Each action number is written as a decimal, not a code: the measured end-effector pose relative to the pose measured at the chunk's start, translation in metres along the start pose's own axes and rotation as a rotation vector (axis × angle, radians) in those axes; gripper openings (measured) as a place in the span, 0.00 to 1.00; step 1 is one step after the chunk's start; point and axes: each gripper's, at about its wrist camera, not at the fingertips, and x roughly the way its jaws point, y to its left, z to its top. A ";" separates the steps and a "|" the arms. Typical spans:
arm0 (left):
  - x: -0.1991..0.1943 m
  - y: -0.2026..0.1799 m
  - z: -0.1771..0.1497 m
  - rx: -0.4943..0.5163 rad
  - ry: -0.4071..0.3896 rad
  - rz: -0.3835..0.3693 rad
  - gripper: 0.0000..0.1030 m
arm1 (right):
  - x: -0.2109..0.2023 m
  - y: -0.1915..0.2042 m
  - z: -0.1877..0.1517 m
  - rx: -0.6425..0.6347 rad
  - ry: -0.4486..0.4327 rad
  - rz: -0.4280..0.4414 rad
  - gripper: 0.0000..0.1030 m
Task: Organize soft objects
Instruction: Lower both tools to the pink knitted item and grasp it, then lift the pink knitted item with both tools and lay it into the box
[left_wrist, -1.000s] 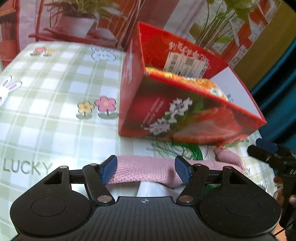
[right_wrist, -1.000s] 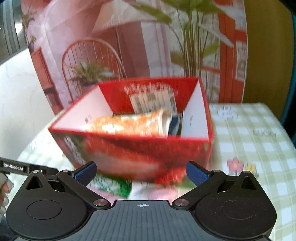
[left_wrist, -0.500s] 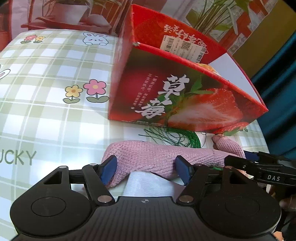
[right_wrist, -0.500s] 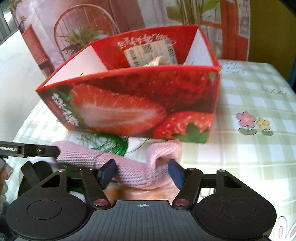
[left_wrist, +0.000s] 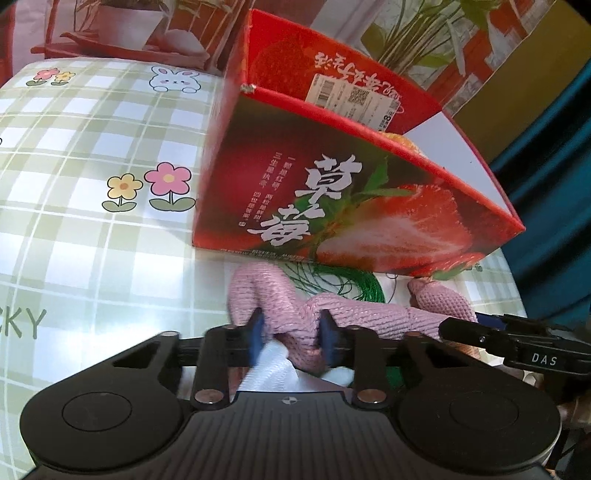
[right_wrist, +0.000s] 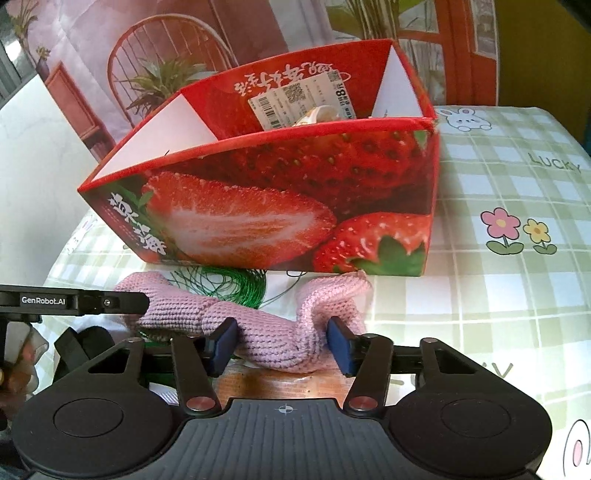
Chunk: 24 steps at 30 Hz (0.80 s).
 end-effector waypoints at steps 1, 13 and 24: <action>-0.002 0.000 0.000 -0.001 -0.009 -0.001 0.25 | -0.001 -0.001 0.000 0.004 -0.002 0.007 0.41; -0.037 -0.017 0.005 0.042 -0.119 -0.011 0.22 | -0.018 0.004 0.008 0.005 -0.065 0.062 0.18; -0.111 -0.031 0.026 0.022 -0.327 -0.073 0.22 | -0.077 0.024 0.048 -0.041 -0.236 0.188 0.16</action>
